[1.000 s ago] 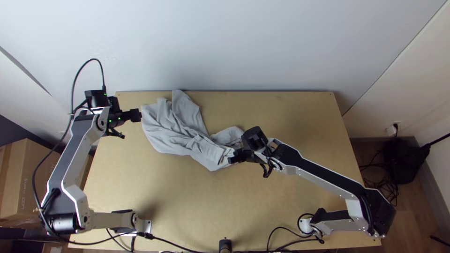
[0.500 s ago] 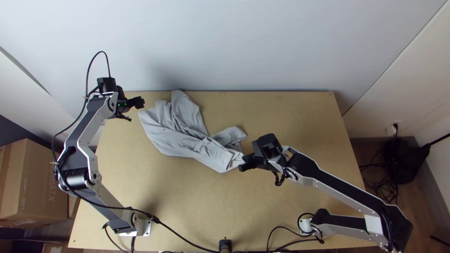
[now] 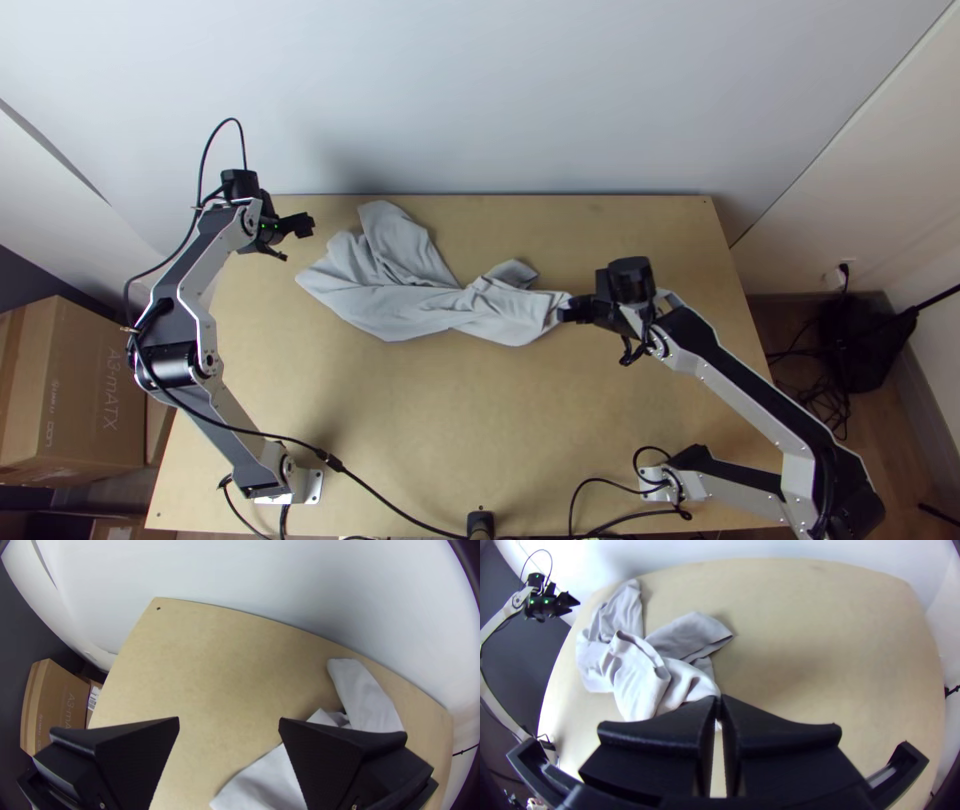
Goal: Fold the t-shirt
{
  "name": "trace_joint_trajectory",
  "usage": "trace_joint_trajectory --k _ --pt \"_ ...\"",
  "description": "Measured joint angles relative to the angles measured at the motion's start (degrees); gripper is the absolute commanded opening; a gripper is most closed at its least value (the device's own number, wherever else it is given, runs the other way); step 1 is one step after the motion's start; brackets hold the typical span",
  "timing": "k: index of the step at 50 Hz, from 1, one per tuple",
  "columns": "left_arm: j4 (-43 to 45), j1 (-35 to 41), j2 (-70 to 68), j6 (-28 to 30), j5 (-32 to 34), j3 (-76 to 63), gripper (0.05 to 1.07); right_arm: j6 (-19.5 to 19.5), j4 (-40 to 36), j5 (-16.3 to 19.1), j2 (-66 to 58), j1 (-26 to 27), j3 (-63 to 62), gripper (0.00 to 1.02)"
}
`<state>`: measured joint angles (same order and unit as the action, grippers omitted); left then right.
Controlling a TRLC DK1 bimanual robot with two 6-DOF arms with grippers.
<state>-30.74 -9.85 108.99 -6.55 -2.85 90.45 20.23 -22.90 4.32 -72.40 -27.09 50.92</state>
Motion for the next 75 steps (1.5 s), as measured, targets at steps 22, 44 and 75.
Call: trace_joint_trajectory --k 22,44,75 --pt "-7.19 6.69 -15.17 14.14 0.02 -15.72 1.01 -0.81 4.37 0.0 -0.09 5.53 -1.07 0.02" --pt "-6.86 9.62 -24.94 28.13 0.0 -31.89 1.01 -0.79 5.57 0.0 -1.18 5.53 -1.07 0.02" --pt "0.74 13.16 -16.06 30.6 -2.14 -32.33 0.8 0.33 5.73 0.0 -1.16 5.53 -1.07 0.02"
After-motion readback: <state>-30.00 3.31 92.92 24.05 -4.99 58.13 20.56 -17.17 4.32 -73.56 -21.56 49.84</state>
